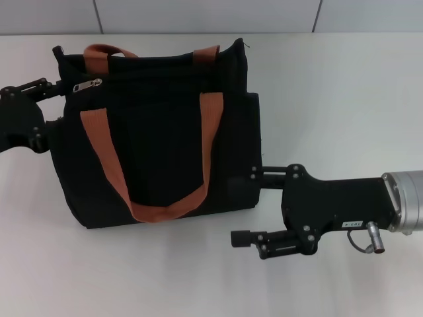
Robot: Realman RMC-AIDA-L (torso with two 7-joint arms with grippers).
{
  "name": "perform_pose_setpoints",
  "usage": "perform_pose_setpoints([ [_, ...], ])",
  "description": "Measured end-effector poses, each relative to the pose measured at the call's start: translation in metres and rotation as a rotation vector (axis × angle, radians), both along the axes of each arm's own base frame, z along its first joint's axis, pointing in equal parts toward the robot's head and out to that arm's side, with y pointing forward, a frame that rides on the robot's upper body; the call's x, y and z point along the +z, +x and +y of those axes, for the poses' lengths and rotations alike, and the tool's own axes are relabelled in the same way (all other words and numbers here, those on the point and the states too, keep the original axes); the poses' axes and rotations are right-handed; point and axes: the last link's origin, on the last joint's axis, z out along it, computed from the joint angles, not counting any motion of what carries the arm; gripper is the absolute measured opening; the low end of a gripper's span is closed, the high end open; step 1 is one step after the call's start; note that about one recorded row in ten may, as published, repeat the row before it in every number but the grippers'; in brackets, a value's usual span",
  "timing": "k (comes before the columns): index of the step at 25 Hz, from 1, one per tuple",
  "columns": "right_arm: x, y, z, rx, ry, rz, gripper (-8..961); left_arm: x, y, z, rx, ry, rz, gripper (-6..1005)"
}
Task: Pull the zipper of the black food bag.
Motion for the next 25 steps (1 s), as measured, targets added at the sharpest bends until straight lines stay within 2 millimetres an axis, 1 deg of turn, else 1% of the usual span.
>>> perform_pose_setpoints([
  [4, 0.004, -0.003, 0.000, -0.009, 0.014, 0.048, 761, 0.001, 0.000, -0.001, 0.004, -0.003, -0.012, 650],
  [5, 0.006, -0.005, 0.001, -0.016, 0.016, 0.066, 761, 0.004, 0.001, -0.003, -0.001, 0.006, -0.031, 648],
  [9, 0.016, -0.014, 0.011, -0.101, 0.027, 0.155, 762, 0.007, 0.002, -0.005, -0.019, 0.019, -0.047, 511],
  [11, 0.020, -0.021, 0.019, -0.146, 0.005, 0.189, 762, 0.008, 0.004, -0.006, -0.030, 0.024, -0.051, 442],
  [15, 0.034, -0.042, 0.036, -0.227, -0.110, 0.232, 762, 0.009, 0.009, -0.007, -0.056, 0.032, -0.073, 303],
  [18, 0.042, -0.060, 0.049, -0.266, -0.197, 0.219, 761, 0.010, 0.013, -0.008, -0.088, 0.052, -0.096, 181],
  [21, 0.045, -0.079, 0.063, -0.317, -0.271, 0.183, 761, 0.012, 0.016, -0.011, -0.120, 0.076, -0.114, 51],
  [25, 0.042, -0.104, 0.078, -0.375, -0.352, 0.098, 762, 0.011, 0.018, -0.013, -0.136, 0.080, -0.119, 34],
])
